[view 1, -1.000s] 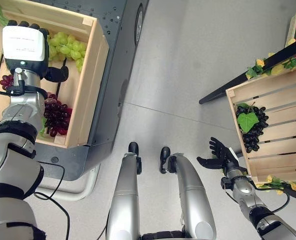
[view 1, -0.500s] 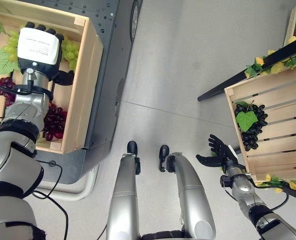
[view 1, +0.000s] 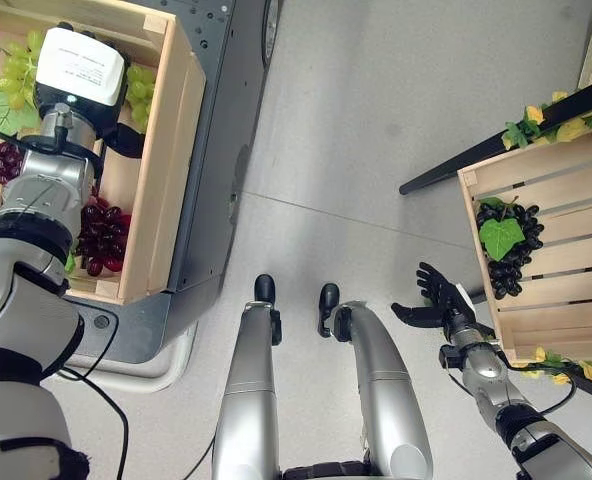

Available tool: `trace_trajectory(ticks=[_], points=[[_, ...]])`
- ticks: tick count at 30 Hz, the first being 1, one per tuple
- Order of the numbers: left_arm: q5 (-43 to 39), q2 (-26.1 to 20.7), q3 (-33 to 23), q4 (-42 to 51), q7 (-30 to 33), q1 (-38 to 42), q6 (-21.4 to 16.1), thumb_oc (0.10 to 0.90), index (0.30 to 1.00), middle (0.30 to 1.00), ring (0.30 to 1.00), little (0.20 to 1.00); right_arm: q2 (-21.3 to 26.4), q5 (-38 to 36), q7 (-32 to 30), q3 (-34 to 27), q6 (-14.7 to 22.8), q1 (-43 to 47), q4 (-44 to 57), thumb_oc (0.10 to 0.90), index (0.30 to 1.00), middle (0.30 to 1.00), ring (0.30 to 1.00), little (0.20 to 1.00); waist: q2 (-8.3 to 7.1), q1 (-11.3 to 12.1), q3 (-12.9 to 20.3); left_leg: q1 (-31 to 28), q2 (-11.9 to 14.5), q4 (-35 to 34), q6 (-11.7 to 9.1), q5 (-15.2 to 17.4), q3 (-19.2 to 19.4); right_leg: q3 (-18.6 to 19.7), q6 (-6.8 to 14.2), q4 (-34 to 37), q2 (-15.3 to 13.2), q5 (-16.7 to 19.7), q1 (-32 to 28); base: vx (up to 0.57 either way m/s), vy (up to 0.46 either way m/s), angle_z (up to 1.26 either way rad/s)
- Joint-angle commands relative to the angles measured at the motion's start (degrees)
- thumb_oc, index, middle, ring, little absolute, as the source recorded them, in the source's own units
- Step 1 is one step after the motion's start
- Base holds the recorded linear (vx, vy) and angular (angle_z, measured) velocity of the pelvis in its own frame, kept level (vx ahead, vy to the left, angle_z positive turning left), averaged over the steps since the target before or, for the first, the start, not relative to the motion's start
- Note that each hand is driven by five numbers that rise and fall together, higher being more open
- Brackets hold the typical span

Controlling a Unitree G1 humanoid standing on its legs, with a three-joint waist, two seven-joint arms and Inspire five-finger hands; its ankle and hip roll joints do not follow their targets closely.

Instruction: Pick up the fruits from the basket on one side to the basket on the other side

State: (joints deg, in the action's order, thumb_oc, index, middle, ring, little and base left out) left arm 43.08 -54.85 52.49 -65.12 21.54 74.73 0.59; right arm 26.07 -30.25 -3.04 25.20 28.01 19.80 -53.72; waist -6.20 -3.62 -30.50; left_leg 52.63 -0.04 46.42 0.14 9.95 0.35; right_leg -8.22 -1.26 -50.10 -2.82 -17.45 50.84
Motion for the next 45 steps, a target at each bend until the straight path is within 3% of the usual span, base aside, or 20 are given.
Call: trace_trajectory(ticks=[1,5,6,7,8,16,26,29,35,39,43,45], points=[[2.39,-1.36,2.05,-3.68,-7.07,0.34,7.76,0.8,0.9,0.9,0.9,0.9,2.77,-4.07,-2.31,-1.81,5.07,-0.56,2.61,0.8,0.9,0.9,0.9,0.9,1.7,-0.74,0.71,-3.95,-2.15,-7.4,2.13,0.73,3.95,2.19,2.25,7.0,1.48,8.04,-1.45,-0.02,0.031,-0.03],[2.72,-2.39,1.5,-3.98,-7.86,-0.21,8.83,0.8,0.9,0.9,0.9,0.9,3.29,-4.51,-2.19,-2.23,4.94,-0.95,3.28,0.8,0.9,0.9,0.9,0.9,2.03,-0.65,0.71,-4.02,-2.24,-7.68,1.97,0.56,3.86,2.08,2.22,7.35,1.13,8.07,-1.56,0.0,0.0,0.0],[2.73,-2.63,1.45,-3.75,-7.0,-0.27,7.73,0.64,0.66,0.66,0.66,0.66,3.36,-4.59,-2.22,-2.25,4.96,-1.03,3.47,0.8,0.9,0.9,0.9,0.9,2.06,-0.58,0.71,-4.04,-2.22,-7.76,1.97,0.55,3.86,2.0,2.19,7.43,1.04,8.05,-1.58,0.0,0.0,0.0],[2.59,-2.76,1.5,-3.48,-5.62,-0.25,6.78,0.541,0.512,0.512,0.512,0.512,3.38,-4.72,-2.26,-2.25,5.06,-1.13,3.62,0.8,0.9,0.9,0.9,0.9,2.08,-0.54,0.71,-4.05,-2.21,-7.77,1.99,0.57,3.82,1.94,2.19,7.5,0.98,8.04,-1.64,0.0,0.0,0.0],[2.44,-2.7,1.48,-3.18,-3.94,-0.15,5.79,0.4,0.3,0.3,0.3,0.3,3.21,-4.72,-2.38,-2.37,5.2,-1.23,3.8,0.8,0.9,0.9,0.9,0.9,1.99,-0.45,0.71,-4.11,-2.26,-7.89,2.09,0.58,3.64,1.91,2.23,7.62,0.99,8.04,-1.72,-0.03,-0.033,0.02],[5.22,-3.61,1.32,-1.05,-1.76,-0.48,-0.88,0.4,0.3,0.3,0.3,0.3,2.78,-5.76,-2.85,-2.76,5.49,-1.54,5.48,0.8,0.9,0.9,0.9,0.9,1.59,0.21,0.71,-5.15,-2.26,-8.51,2.0,0.44,3.17,1.13,2.21,7.71,0.91,7.88,-2.98,-0.02,-0.043,0.04],[1.64,-4.62,0.79,-2.52,2.59,-1.77,-6.75,0.4,0.3,0.3,0.3,0.3,2.78,-5.88,-3.38,-3.26,5.54,-2.36,5.21,0.8,0.9,0.9,0.9,0.9,1.39,0.29,0.71,-6.62,-1.84,-8.76,1.75,0.4,3.04,0.73,1.94,7.73,0.83,7.28,-4.62,-0.01,-0.016,0.03],[-1.5,-4.89,-0.46,-2.35,3.42,-3.0,-8.84,0.4,0.3,0.3,0.3,0.3,2.83,-5.4,-3.3,-3.67,5.7,-2.91,5.33,0.8,0.9,0.9,0.9,0.9,1.48,0.33,0.71,-7.14,-1.8,-8.79,1.59,0.34,3.1,0.73,1.78,7.65,0.86,6.98,-5.23,0.0,0.0,0.0],[-11.69,-5.26,-4.47,-0.88,6.13,-5.2,-8.83,0.4,0.3,0.3,0.3,0.3,2.5,-5.04,-3.89,-3.86,5.67,-3.53,6.27,0.8,0.9,0.9,0.9,0.9,1.73,0.83,0.71,-8.97,-2.04,-9.35,1.61,0.52,3.06,0.7,1.63,7.91,0.82,6.35,-7.14,0.0,-0.007,0.0],[-25.75,-4.88,-13.0,-0.95,10.0,-8.47,-10.59,0.4,0.3,0.3,0.3,0.3,1.58,-5.12,-4.41,-3.34,5.37,-4.03,7.34,0.8,0.9,0.9,0.9,0.9,1.54,1.43,0.71,-10.93,-2.14,-9.39,1.65,0.9,2.86,0.84,1.46,7.91,0.88,5.72,-9.11,0.02,-0.041,-0.01],[-43.05,-3.45,-26.4,0.41,10.91,-13.41,-15.59,0.4,0.3,0.3,0.3,0.3,-0.22,-5.19,-4.52,-2.97,6.0,-5.45,8.16,0.8,0.9,0.9,0.9,0.9,1.35,2.07,0.71,-14.46,-2.3,-9.98,1.88,1.51,2.8,1.1,1.31,8.34,0.94,4.98,-12.37,0.01,-0.052,0.0],[-46.93,-2.58,-30.28,1.04,10.66,-14.42,-16.68,0.4,0.3,0.3,0.3,0.3,-0.86,-4.78,-4.79,-2.97,5.84,-5.72,8.64,0.8,0.9,0.9,0.9,0.9,1.3,2.15,0.71,-15.92,-2.36,-10.2,1.99,1.81,2.85,1.2,1.27,8.44,0.94,4.72,-13.57,0.0,-0.031,0.02]])
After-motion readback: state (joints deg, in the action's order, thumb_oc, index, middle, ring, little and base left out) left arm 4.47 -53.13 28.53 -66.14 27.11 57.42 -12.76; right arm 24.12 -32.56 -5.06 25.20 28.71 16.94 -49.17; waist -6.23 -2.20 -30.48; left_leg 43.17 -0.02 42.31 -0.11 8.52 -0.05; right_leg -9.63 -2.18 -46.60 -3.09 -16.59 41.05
